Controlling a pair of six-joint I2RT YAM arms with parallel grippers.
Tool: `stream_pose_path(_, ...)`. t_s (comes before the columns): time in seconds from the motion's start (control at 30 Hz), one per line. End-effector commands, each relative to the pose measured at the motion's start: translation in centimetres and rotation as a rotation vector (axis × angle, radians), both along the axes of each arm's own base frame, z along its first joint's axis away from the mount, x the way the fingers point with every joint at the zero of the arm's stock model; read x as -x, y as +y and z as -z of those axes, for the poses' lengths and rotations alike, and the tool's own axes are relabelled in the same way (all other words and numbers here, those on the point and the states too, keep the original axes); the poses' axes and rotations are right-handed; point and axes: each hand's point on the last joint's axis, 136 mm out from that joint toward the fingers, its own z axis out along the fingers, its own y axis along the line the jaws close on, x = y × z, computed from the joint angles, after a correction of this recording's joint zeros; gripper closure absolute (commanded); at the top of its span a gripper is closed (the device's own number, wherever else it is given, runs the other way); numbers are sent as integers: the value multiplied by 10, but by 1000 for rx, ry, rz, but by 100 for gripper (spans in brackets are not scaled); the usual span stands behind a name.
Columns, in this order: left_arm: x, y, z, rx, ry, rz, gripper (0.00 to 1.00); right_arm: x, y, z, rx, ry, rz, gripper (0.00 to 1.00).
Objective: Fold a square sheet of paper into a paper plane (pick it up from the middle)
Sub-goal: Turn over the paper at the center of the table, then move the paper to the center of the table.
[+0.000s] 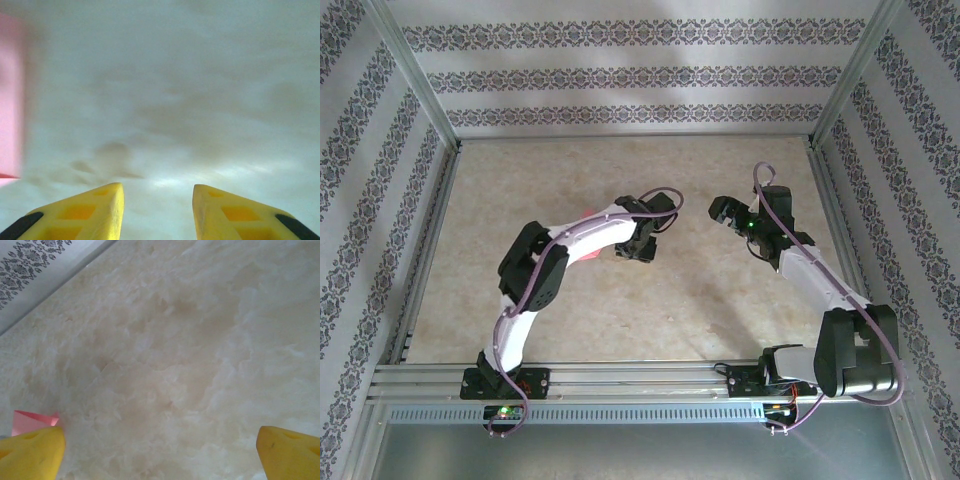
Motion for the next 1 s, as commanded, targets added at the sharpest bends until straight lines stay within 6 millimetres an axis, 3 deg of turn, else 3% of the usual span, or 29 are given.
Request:
stream_pose_path(0.0, -1, -37, -46, 289, -36, 4, 58, -5, 4, -6, -34, -17, -7, 2)
stream_pose_path(0.1, -7, -11, -65, 292, -94, 2, 56, -6, 7, -5, -50, -14, -20, 2)
stream_pose_path(0.17, -14, 25, -68, 243, -139, -25, 56, -6, 10, -4, -64, -9, -30, 2)
stream_pose_path(0.27, -19, 86, -62, 144, -155, -104, 56, -5, 14, -1, -82, 2, -40, 2)
stream_pose_path(0.4, -20, 140, -43, 141, -128, -217, 58, -4, 20, 4, -95, 16, -53, 2)
stream_pose_path(0.67, -23, 188, -3, 83, -64, -325, 76, -3, 35, 10, -112, 39, -76, 2)
stream_pose_path(0.97, -36, 196, 22, 77, -42, -370, 80, -5, 47, 12, -126, 54, -108, 2)
